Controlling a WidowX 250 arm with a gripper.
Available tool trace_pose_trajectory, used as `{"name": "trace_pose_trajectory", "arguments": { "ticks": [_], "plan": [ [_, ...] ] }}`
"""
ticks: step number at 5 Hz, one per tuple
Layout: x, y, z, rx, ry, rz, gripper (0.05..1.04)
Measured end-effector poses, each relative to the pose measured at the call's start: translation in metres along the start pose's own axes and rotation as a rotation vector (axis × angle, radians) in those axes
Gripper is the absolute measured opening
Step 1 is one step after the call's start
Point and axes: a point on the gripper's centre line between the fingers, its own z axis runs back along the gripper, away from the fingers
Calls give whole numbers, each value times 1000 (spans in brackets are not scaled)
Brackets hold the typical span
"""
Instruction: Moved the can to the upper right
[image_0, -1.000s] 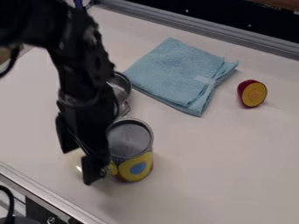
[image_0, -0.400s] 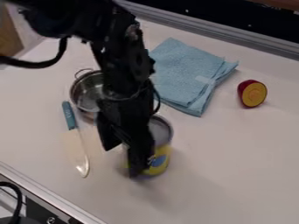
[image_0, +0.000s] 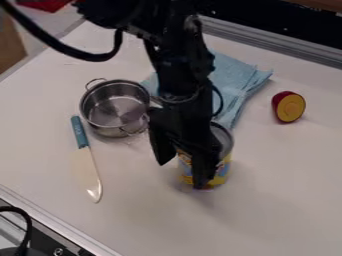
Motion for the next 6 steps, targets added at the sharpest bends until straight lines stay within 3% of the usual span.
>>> {"name": "trace_pose_trajectory", "arguments": {
  "ticks": [1,2,6],
  "plan": [
    [7,-11,-9,-11,10,7,997],
    [16,-23,-14,-7,-13,25,997],
    [77,-60,-17,-29,-50,141,997]
  ]
}}
